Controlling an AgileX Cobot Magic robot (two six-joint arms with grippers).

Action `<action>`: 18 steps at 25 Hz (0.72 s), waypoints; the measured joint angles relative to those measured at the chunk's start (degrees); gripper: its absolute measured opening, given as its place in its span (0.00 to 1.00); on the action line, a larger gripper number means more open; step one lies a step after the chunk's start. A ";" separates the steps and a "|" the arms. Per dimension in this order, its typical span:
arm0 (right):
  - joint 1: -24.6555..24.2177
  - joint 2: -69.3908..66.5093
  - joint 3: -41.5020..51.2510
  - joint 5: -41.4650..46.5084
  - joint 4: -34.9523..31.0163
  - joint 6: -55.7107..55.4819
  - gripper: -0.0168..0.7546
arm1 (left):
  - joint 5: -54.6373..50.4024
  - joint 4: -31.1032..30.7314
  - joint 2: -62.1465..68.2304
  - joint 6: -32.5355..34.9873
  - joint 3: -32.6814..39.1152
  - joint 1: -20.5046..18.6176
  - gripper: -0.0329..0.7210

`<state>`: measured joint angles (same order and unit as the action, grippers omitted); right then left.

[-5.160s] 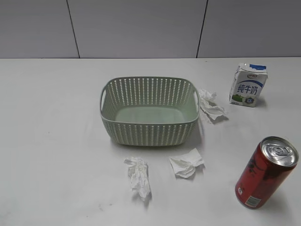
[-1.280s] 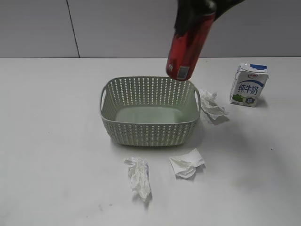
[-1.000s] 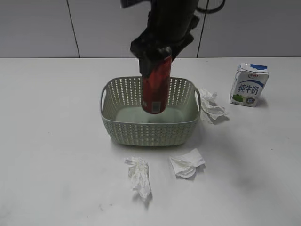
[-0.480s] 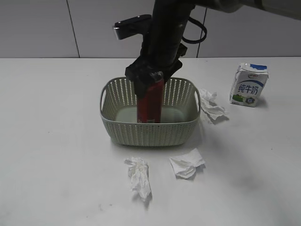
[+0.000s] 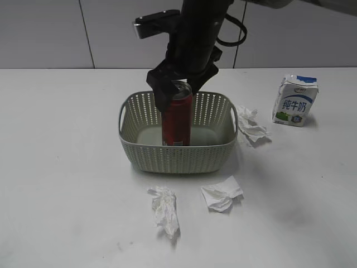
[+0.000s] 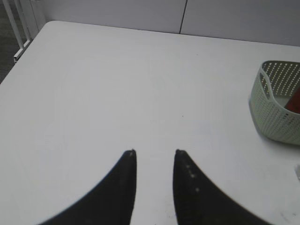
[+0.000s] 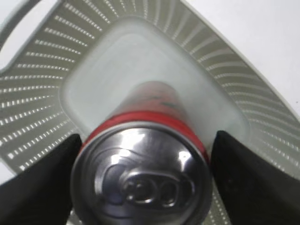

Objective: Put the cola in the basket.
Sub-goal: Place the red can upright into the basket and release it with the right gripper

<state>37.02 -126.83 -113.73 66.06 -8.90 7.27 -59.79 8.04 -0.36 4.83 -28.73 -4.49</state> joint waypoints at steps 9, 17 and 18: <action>-2.57 9.17 -0.01 1.44 -0.74 -2.53 0.89 | 0.00 0.00 0.00 0.00 0.00 0.00 0.33; -18.19 14.88 3.02 1.88 -0.50 -4.14 0.88 | 0.00 0.00 0.00 0.00 0.00 0.00 0.33; -20.53 15.44 4.56 1.88 -0.30 -4.20 0.87 | 0.00 0.00 0.00 0.00 0.00 0.00 0.33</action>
<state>16.48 -111.39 -109.17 67.94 -9.20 3.07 -59.79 8.04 -0.36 4.83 -28.73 -4.49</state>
